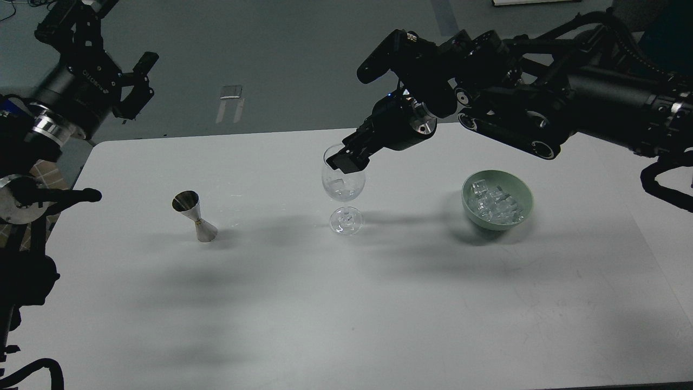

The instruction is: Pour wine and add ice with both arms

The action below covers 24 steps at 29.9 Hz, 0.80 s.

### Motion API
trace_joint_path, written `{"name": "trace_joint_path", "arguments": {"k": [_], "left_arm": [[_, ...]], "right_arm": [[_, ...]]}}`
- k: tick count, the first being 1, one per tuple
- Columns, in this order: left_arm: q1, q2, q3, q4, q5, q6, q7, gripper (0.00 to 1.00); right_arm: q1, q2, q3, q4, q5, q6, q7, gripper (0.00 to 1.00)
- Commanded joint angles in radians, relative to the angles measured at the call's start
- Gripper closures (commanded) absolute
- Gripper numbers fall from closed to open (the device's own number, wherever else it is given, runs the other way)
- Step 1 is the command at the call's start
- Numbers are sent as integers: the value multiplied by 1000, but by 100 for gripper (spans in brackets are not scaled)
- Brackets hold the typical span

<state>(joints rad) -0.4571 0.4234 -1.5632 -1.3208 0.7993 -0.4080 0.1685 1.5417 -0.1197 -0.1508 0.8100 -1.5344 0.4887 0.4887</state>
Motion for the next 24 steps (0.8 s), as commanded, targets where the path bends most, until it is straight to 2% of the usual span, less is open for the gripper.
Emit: {"name": "trace_joint_path", "arguments": {"k": [1, 3, 5, 9, 11, 16, 18, 22, 24], "left_arm": [[0, 3, 0, 0, 0, 0, 0, 3], [-2, 6, -1, 0, 0, 0, 0, 3], [-2, 8, -1, 0, 0, 0, 0, 3], [-2, 5, 0, 0, -2, 0, 0, 3], [-3, 2, 0, 0, -2, 0, 0, 3], [-8, 2, 2, 3, -2, 0, 0, 3], [-11, -2, 2, 8, -2, 0, 0, 3], [-11, -8, 3, 17, 0, 0, 0, 3], [-11, -12, 5, 21, -2, 0, 0, 3]], "right_arm": [[9, -9, 36, 1, 2, 0, 0, 46], [24, -33, 98, -2, 10, 0, 0, 45], [63, -69, 163, -6, 37, 0, 0, 41], [87, -138, 262, -49, 184, 0, -5, 38], [80, -168, 301, -80, 264, -2, -9, 32], [17, -236, 346, -98, 480, -163, -9, 19], [-41, -245, 373, -100, 618, -244, -9, 6], [-138, -238, 453, -101, 743, -321, -10, 5], [-228, -216, 563, -121, 787, -346, -12, 4]]}}
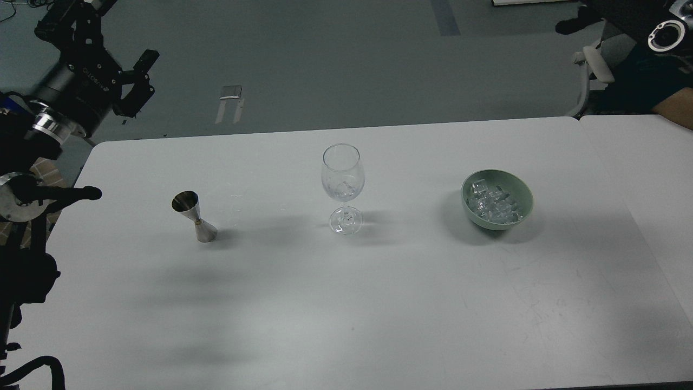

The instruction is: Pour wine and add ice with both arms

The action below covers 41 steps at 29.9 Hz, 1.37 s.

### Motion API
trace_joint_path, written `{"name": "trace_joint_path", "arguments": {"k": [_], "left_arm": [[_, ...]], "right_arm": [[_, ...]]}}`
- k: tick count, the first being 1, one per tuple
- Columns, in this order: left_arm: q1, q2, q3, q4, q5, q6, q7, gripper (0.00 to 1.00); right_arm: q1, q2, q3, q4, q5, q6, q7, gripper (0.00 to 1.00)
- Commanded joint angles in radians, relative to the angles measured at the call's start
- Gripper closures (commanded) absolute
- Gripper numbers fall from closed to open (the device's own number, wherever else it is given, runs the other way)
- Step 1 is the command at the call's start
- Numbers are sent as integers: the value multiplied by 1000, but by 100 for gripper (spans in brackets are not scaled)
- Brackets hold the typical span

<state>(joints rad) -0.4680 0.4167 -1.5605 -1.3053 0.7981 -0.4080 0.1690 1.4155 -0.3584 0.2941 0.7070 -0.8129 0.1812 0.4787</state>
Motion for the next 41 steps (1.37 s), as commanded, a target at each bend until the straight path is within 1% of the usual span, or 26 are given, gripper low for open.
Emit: {"name": "trace_joint_path", "arguments": {"k": [1, 6, 8, 12, 15, 16, 17, 19, 24, 26, 29, 34, 36, 41], "left_arm": [[0, -6, 2, 9, 0, 0, -2, 3], [-6, -53, 16, 70, -5, -2, -2, 3], [-20, -82, 17, 110, -11, -2, -3, 3], [-40, -119, 19, 149, -13, -2, -3, 3], [-90, -159, 17, 219, -17, -3, -2, 3], [-90, -159, 17, 219, -17, -3, -2, 3], [-119, -174, 17, 254, -19, -11, -2, 2], [-155, -191, 17, 299, -22, -15, -2, 2], [-224, -222, 17, 368, -114, -31, -2, 2], [-257, -234, 19, 429, -143, -34, 0, 2], [-288, -240, 25, 483, -137, -35, 0, 2], [-320, -228, 122, 503, -140, -26, -3, 2], [-322, -230, 123, 503, -142, -25, -3, 2], [-322, -236, 123, 501, -145, -25, -3, 2]], "right_arm": [[-122, 33, 150, -24, 67, -40, -3, 4], [-274, 85, 394, -60, 84, -25, -3, 4], [-334, 136, 489, -63, 106, -19, -5, 4], [-371, 194, 517, -75, 172, 20, -20, 3], [-375, 234, 571, -150, 294, 119, -23, 3], [-375, 234, 571, -150, 294, 119, -23, 3], [-375, 246, 595, -174, 305, 154, -23, 3], [-375, 262, 617, -196, 313, 175, -23, 3], [-375, 268, 636, -202, 317, 175, -22, 3], [-383, 283, 655, -205, 319, 175, -22, 3], [-383, 295, 668, -215, 319, 175, -22, 3], [-377, 297, 669, -227, 319, 173, -15, 2], [-377, 295, 669, -227, 319, 169, -11, 0], [-379, 292, 671, -225, 319, 166, -6, 0]]}}
